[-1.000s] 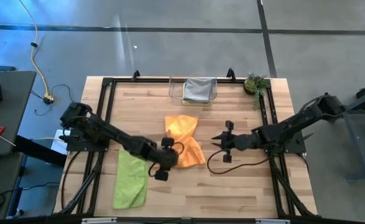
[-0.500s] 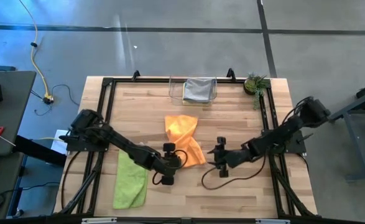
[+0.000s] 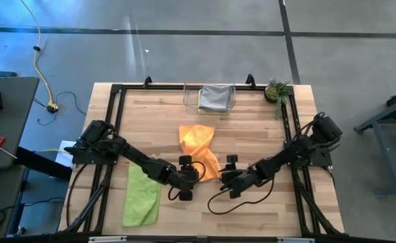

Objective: Fold microfiber towels
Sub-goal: Fold the orange towel on the table

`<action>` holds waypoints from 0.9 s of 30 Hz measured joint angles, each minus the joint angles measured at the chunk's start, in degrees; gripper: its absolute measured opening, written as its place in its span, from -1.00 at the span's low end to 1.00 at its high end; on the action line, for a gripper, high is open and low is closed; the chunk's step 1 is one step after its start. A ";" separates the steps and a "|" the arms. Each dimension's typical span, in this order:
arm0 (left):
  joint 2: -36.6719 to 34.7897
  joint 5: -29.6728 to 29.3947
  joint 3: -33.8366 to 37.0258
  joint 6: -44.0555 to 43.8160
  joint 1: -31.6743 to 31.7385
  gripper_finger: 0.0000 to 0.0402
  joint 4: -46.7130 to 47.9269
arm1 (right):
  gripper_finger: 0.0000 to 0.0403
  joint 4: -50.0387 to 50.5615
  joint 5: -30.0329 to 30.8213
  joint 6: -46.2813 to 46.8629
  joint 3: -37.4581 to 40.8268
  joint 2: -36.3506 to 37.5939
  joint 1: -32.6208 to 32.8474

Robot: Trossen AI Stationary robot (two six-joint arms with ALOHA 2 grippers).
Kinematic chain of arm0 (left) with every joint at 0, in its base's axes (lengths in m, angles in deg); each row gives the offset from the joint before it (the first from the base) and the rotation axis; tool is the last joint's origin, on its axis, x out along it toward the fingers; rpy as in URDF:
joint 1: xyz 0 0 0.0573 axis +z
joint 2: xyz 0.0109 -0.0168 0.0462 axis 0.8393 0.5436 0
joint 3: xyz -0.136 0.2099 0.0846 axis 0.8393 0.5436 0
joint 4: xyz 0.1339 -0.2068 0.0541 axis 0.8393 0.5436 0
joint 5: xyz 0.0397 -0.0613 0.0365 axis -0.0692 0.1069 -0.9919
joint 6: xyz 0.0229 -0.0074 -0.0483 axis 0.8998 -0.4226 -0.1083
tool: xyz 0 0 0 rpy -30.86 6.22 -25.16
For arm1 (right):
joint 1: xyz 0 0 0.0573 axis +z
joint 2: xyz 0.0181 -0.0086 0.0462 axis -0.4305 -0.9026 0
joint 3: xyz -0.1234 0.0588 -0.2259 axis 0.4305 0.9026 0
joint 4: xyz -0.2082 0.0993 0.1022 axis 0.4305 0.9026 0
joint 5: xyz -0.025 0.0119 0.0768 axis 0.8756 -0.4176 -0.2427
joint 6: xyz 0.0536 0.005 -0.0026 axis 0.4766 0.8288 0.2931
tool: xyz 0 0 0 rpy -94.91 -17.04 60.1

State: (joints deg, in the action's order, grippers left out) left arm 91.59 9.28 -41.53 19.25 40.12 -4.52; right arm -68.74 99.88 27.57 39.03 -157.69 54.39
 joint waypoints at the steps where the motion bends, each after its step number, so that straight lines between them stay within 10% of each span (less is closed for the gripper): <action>1: 0.04 0.15 0.00 0.00 0.00 -0.31 -0.21 | -0.26 0.54 -0.11 0.04 -0.23 -0.26 -0.01; 11: 0.04 -1.86 0.00 0.00 -0.07 -0.86 0.11 | -0.95 0.56 -0.75 1.35 -0.54 -0.88 -0.95; 27: -4.34 -8.96 -0.55 -9.81 -2.67 -1.00 6.92 | -0.99 3.85 0.78 21.47 -0.50 -0.86 2.44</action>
State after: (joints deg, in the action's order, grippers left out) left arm 87.24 0.33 -42.08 9.44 37.45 2.40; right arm -64.89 100.66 49.04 38.53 -158.54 56.83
